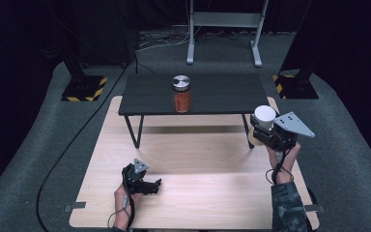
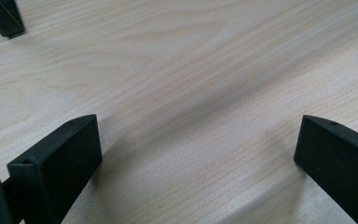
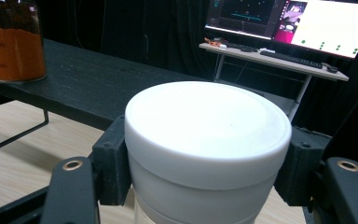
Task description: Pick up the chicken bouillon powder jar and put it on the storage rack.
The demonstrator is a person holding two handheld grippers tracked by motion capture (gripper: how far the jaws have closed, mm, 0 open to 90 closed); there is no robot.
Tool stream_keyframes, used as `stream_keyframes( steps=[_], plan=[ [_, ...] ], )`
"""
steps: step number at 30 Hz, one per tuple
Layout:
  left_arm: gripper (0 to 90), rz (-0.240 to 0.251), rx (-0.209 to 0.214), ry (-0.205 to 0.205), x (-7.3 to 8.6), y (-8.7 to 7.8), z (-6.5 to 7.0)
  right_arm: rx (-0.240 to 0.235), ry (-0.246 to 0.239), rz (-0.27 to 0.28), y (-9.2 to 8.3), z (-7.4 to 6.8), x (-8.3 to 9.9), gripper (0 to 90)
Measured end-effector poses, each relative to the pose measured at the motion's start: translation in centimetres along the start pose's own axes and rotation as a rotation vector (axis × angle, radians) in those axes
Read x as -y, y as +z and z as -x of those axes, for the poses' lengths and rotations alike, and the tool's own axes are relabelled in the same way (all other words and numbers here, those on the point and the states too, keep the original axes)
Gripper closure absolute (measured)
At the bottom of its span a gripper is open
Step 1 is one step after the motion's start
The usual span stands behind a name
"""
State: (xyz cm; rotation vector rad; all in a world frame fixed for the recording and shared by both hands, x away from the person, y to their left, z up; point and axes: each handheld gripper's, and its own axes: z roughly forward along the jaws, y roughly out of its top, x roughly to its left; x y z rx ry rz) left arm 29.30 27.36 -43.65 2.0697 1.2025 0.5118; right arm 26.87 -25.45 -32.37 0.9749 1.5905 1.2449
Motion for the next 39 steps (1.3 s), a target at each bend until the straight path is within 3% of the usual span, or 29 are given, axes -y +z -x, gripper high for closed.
stream_keyframes(
  steps=[39],
  plan=[
    [0.3, 0.000, 0.000, 0.001, 0.0, 0.0, 0.0, -0.005, -0.027, 0.005, 0.9, 0.7, -3.6, 32.9]
  ],
)
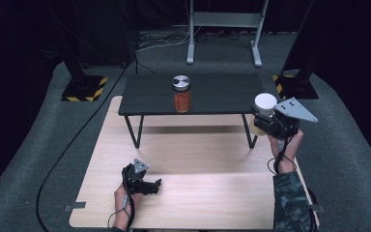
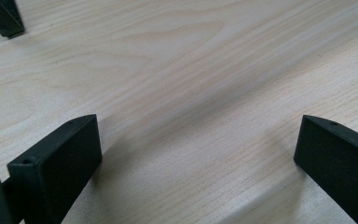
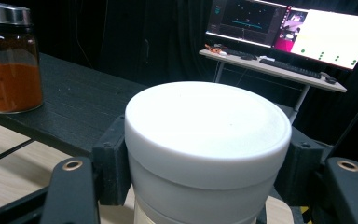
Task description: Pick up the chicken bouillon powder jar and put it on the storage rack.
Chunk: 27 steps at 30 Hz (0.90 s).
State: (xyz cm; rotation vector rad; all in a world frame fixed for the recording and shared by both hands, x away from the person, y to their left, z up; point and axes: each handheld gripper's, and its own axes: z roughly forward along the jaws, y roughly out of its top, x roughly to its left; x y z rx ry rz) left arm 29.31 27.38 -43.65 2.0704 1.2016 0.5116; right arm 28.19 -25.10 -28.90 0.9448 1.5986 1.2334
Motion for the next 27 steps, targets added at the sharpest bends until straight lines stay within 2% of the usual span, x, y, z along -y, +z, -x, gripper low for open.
stream_keyframes(
  steps=[27],
  plan=[
    [0.3, 0.000, 0.001, 0.001, 0.0, 0.0, 0.0, 0.005, -0.020, -0.001, 1.2, 0.3, -1.9, 32.9]
  ],
)
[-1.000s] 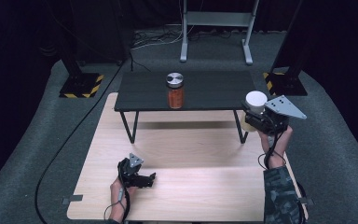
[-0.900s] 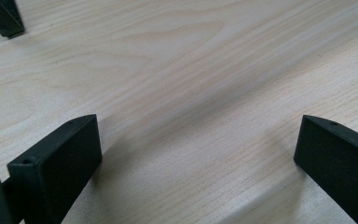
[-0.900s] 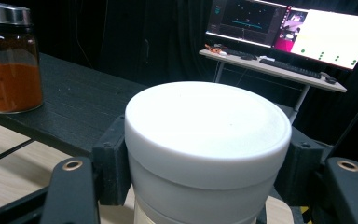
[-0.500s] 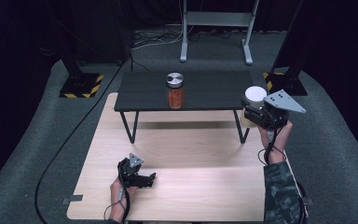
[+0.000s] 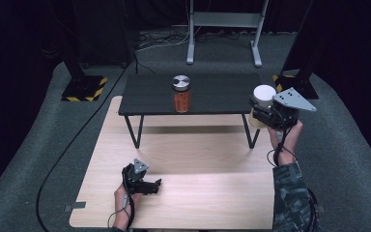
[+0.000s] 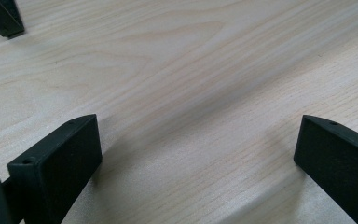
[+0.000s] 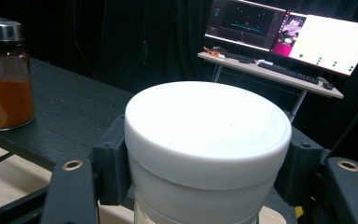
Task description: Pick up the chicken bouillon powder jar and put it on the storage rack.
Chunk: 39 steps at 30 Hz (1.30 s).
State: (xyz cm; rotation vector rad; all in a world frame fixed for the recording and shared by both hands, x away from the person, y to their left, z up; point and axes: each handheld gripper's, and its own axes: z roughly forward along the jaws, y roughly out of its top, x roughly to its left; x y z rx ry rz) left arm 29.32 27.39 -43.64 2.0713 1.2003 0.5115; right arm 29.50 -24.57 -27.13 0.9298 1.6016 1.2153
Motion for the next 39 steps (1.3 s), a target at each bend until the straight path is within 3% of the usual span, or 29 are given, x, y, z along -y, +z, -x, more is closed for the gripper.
stream_keyframes(
  steps=[23, 39],
  plan=[
    [0.3, 0.000, 0.002, 0.001, 0.0, 0.0, 0.0, 0.001, -0.010, 0.007, 1.1, 0.4, -1.9, 32.9],
    [0.2, 0.000, 0.003, 0.003, 0.0, 0.0, 0.0, -0.005, -0.012, -0.015, 3.2, 0.3, -3.1, 32.9]
  ],
)
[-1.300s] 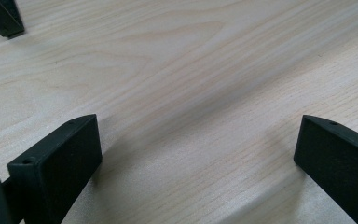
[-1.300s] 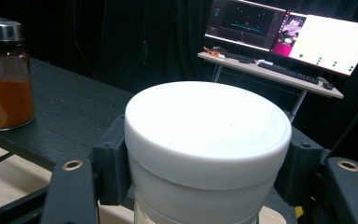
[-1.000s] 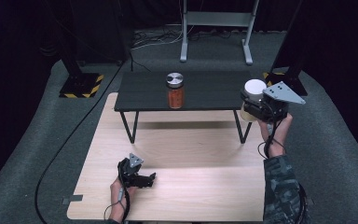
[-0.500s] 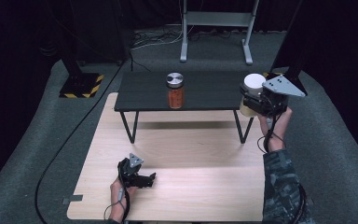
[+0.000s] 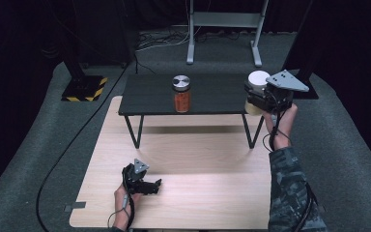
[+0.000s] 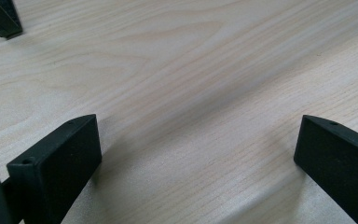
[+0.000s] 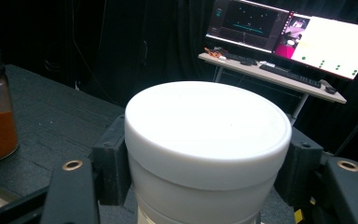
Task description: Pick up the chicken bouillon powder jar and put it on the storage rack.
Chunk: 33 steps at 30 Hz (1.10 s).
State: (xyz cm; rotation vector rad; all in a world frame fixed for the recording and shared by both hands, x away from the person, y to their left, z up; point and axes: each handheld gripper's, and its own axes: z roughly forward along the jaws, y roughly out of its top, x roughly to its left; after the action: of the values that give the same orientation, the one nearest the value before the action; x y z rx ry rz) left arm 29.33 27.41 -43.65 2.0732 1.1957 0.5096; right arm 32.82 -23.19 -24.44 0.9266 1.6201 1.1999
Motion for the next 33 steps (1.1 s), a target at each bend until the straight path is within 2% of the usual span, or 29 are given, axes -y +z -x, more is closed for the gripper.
stream_keyframes(
  steps=[11, 19, 33],
  plan=[
    [0.2, 0.000, 0.000, 0.000, 0.0, 0.0, 0.0, 0.000, 0.031, -0.009, 1.3, 0.6, -0.2, 32.9],
    [0.2, 0.000, 0.000, 0.000, 0.0, 0.0, 0.0, 0.002, 0.082, -0.011, 2.4, 1.3, 0.0, 32.9],
    [0.3, 0.000, 0.000, 0.001, 0.0, 0.0, 0.0, -0.005, 0.167, 0.018, 2.5, 2.4, 1.6, 32.9]
  ],
)
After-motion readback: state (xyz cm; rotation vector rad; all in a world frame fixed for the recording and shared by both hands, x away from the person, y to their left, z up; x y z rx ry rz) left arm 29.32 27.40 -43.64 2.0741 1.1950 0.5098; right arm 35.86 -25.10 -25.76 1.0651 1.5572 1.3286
